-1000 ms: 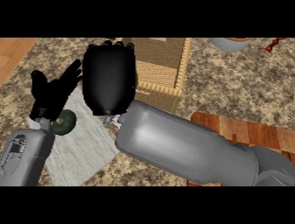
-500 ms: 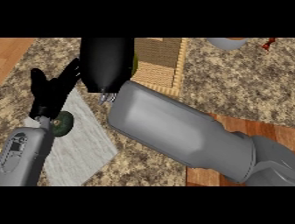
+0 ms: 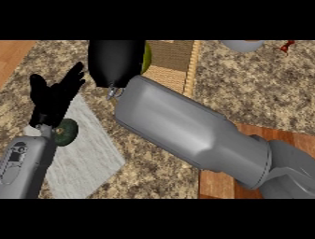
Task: Pick the pear from the cutting board and place it in the basket
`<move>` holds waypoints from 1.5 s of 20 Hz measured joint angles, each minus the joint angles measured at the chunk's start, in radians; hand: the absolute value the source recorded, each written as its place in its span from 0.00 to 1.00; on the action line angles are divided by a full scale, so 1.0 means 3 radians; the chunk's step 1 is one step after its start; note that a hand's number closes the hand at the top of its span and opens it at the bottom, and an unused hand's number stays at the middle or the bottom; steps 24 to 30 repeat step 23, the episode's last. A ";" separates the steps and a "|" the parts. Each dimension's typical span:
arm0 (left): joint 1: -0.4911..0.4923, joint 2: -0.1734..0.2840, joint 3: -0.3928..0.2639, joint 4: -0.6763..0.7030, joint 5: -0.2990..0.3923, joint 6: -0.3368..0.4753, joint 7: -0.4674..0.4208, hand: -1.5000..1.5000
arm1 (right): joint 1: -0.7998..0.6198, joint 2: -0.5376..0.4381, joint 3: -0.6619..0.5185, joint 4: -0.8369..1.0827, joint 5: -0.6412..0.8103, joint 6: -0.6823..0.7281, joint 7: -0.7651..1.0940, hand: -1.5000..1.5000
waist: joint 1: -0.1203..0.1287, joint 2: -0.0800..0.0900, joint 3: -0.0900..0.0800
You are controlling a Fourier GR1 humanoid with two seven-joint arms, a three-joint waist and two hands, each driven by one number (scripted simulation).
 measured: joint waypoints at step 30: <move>0.0424 0.0166 0.0303 -0.0053 0.0085 0.0076 -0.0092 0.50 | -0.0297 0.0010 -0.0908 -0.0725 0.0062 -0.0569 0.0249 0.00 | -0.0555 -0.0155 0.0024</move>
